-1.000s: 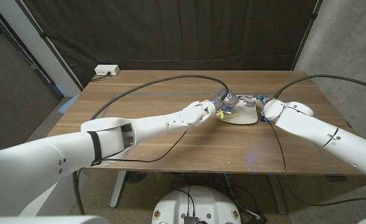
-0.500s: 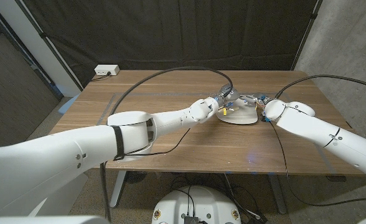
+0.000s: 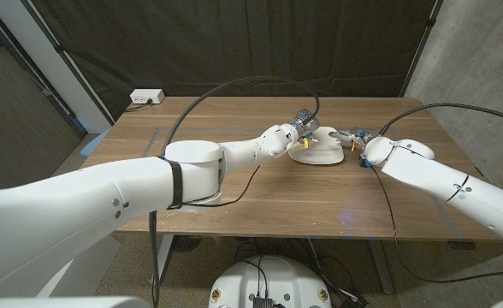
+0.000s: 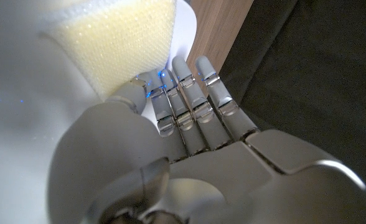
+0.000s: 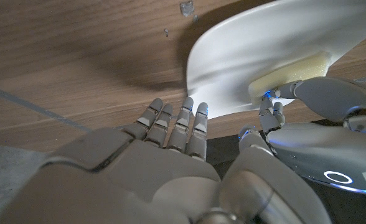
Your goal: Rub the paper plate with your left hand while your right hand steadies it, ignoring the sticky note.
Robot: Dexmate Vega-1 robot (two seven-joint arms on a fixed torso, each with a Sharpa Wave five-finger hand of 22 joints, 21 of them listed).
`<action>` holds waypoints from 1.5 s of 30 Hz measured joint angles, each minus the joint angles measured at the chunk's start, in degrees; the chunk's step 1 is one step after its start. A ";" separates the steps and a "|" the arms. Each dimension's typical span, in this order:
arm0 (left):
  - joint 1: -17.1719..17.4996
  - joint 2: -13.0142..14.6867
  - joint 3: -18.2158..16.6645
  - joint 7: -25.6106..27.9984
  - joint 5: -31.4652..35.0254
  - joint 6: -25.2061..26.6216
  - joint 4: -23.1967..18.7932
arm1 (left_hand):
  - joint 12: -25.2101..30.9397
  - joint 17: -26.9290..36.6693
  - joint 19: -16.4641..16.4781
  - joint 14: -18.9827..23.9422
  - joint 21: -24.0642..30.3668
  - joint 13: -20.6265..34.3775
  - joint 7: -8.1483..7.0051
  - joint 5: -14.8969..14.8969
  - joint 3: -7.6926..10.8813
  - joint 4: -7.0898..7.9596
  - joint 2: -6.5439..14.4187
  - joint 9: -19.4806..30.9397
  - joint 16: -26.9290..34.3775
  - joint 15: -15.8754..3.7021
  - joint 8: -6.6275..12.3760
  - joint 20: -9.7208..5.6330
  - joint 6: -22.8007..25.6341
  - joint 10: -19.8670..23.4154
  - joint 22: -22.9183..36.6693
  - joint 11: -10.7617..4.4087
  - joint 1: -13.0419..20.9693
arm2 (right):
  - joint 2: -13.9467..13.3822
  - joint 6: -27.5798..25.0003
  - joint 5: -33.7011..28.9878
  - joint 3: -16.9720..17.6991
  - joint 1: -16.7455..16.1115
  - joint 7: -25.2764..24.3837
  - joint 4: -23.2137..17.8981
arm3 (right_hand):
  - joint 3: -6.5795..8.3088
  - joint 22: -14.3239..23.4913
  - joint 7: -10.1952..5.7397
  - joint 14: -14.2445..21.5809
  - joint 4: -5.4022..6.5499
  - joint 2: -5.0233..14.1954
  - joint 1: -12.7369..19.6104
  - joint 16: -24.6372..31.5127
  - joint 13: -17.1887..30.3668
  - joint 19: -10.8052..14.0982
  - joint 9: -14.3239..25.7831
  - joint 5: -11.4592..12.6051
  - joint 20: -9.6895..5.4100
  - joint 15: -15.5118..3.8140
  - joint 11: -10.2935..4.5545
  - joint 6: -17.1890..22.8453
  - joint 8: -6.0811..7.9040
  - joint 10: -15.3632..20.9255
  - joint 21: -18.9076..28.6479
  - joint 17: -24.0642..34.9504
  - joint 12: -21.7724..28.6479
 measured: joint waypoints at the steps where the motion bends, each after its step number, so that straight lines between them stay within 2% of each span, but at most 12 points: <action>1: -0.04 -0.02 0.06 -0.03 -0.02 0.00 0.06 | -0.19 0.00 0.00 0.00 0.00 0.00 0.00 0.00 0.00 0.00 -0.01 -0.01 0.00 0.00 0.00 0.01 0.00 0.07 0.00 0.08 -0.01 | 0.00 0.01 0.00 0.00 0.07 0.05 0.09 | 0.00 0.00 0.00 0.00 0.00 0.00 0.00 0.00 0.00 0.00 0.00 0.00 0.00 0.00 0.00 0.00 0.00 0.00 0.00 0.00 0.00; 7: -0.84 -0.31 1.29 -2.01 -1.59 -0.42 1.02 | -0.26 -0.27 -0.20 0.00 0.00 0.01 -0.01 0.01 -0.20 0.20 -0.34 -0.01 -0.34 0.00 0.23 0.21 0.02 0.17 0.00 0.18 -0.35 | 0.09 0.10 0.00 -0.17 0.67 0.37 0.66 | 0.00 0.00 0.00 0.00 0.00 0.00 0.00 0.00 0.00 0.00 0.00 0.00 0.00 0.00 0.00 0.00 0.00 0.00 0.00 -0.29 0.00; 13: -0.77 -0.03 1.27 0.25 -4.14 -0.44 1.53 | -3.24 -2.51 -0.20 -3.07 -0.05 -1.55 -0.98 -0.24 -1.41 2.73 -0.35 0.33 -3.49 0.94 -1.18 0.21 -4.83 -0.64 -0.01 0.90 -4.18 | 0.30 0.37 -0.24 -0.65 1.33 0.96 1.30 | 0.00 0.00 0.00 0.00 0.00 0.00 0.00 0.00 0.00 0.00 0.00 0.00 0.00 0.00 0.00 0.00 0.00 0.00 -0.35 -0.29 0.00; 16: -0.14 0.47 0.76 4.21 -5.96 -0.20 1.86 | -4.26 -3.68 -0.20 -4.85 -0.33 -2.21 -0.14 -0.42 -2.20 4.14 0.00 0.32 -4.85 1.67 -1.22 0.21 -7.63 -2.71 -0.12 0.93 -6.39 | 0.48 0.54 -0.44 -0.97 1.70 1.24 1.74 | 0.00 0.00 0.00 0.00 0.00 0.00 0.00 0.00 0.00 0.00 0.00 0.00 0.00 0.00 0.00 0.00 0.00 0.00 -0.35 -0.29 0.00; 17: 0.18 0.62 0.55 5.93 -6.64 -0.06 1.94 | -4.56 -3.97 -0.34 -5.51 -0.44 -2.50 -0.54 -0.42 -2.51 4.62 0.02 0.30 -5.18 1.76 -2.03 0.35 -9.10 -3.81 -0.16 0.86 -7.33 | 0.50 0.57 -0.49 -1.01 1.75 1.31 1.79 | 0.00 0.00 0.00 0.00 0.00 0.00 0.00 0.00 0.00 0.00 0.00 0.00 0.00 0.00 0.00 0.00 0.00 0.00 -0.34 -0.29 0.00; 18: 0.24 0.66 0.52 6.33 -6.76 -0.04 1.95 | -4.77 -4.27 -0.53 -6.08 -0.45 -2.71 -1.38 -0.42 -2.83 4.94 -0.32 0.25 -5.43 1.96 -4.58 0.54 -10.95 -5.42 -0.16 0.18 -7.90 | 0.54 0.61 -0.58 -1.07 1.84 1.36 1.88 | 0.00 0.00 0.00 0.00 0.00 0.00 0.00 0.00 0.00 0.00 0.00 0.00 0.00 0.00 0.00 0.00 0.00 0.00 -0.35 -0.28 0.00; 19: 0.44 0.73 0.28 8.51 -7.50 -0.01 2.03 | -4.84 -4.43 -0.58 -6.31 -0.45 -2.90 -2.29 -0.42 -3.08 5.19 -0.59 -0.24 -5.54 2.18 -5.54 0.64 -12.48 -6.09 -0.16 -0.24 -8.22 | 0.63 0.68 -0.75 -1.19 2.02 1.42 2.04 | 0.00 0.00 0.00 0.00 0.00 0.00 0.00 0.00 0.00 0.00 0.00 0.00 0.00 0.00 0.00 0.00 0.00 0.00 -0.35 -0.28 0.00; 24: 0.62 0.49 -0.48 14.54 -9.46 -0.29 2.87 | -4.87 -4.77 -1.01 -7.24 -1.06 -3.15 -2.97 -0.44 -3.71 6.26 -1.00 -0.56 -5.54 2.48 -6.35 1.47 -13.71 -7.18 -0.16 0.10 -10.68 | 0.84 0.94 -1.21 -1.58 2.48 1.66 2.41 | 0.02 0.00 0.00 0.00 -0.02 0.00 0.00 0.00 0.00 0.00 0.00 0.13 0.00 0.00 0.00 0.00 0.00 0.00 -0.34 -0.28 0.00; 31: 1.16 0.26 -2.69 26.21 -11.14 -0.63 3.81 | -5.07 -5.05 -2.83 -10.39 -2.27 -3.92 -1.62 -0.17 -5.46 8.00 -2.62 -0.49 -6.10 3.39 -6.59 3.28 -15.66 -9.54 -0.16 2.05 -14.25 | 1.03 1.32 -1.85 -2.12 3.14 2.22 3.01 | 0.24 0.00 0.00 0.31 -0.24 0.00 0.00 -0.27 0.00 0.00 0.00 0.23 0.00 0.31 0.00 0.00 0.00 0.00 -0.34 -0.28 0.00; 35: 1.67 2.54 -4.12 29.66 -10.99 0.85 0.42 | -5.08 -4.87 -3.65 -11.87 -2.55 -4.23 -1.43 0.04 -5.94 8.48 -3.25 -0.49 -6.10 3.83 -7.01 4.10 -17.13 -11.38 -0.15 2.47 -14.89 | 1.09 1.68 -2.21 -2.28 3.33 2.58 3.31 | 0.41 0.00 0.00 0.31 -0.41 0.00 0.00 -0.27 0.00 0.00 0.00 0.23 0.00 0.31 0.00 0.00 0.00 0.00 -0.34 -0.28 0.00; 39: 1.99 5.22 -5.13 30.00 -10.27 2.51 -3.82 | -5.08 -4.47 -4.04 -13.10 -3.13 -4.24 -0.97 0.26 -6.12 8.43 -3.39 -0.49 -6.10 4.16 -7.03 4.48 -18.56 -12.84 -0.15 3.03 -16.10 | 1.12 1.92 -2.45 -2.30 3.35 2.67 3.50 | 0.41 0.00 0.00 0.31 -0.41 0.00 0.00 -0.27 0.00 0.00 0.00 0.22 0.00 0.31 0.00 0.00 0.00 0.00 -0.34 -0.27 0.00; 45: 2.26 11.01 -6.58 24.04 -7.05 7.48 -13.92 | -5.08 -4.09 -4.39 -15.34 -3.88 -4.07 -0.65 0.49 -7.18 7.83 -5.11 -0.31 -6.10 4.61 -7.93 4.83 -23.51 -16.33 -0.15 4.27 -16.09 | 1.13 2.19 -2.66 -2.17 3.09 2.68 3.53 | 0.40 0.00 0.00 0.31 -0.41 0.00 0.01 -0.27 0.00 0.00 0.01 0.22 0.00 0.31 0.00 0.00 0.00 0.00 -0.34 -0.27 0.00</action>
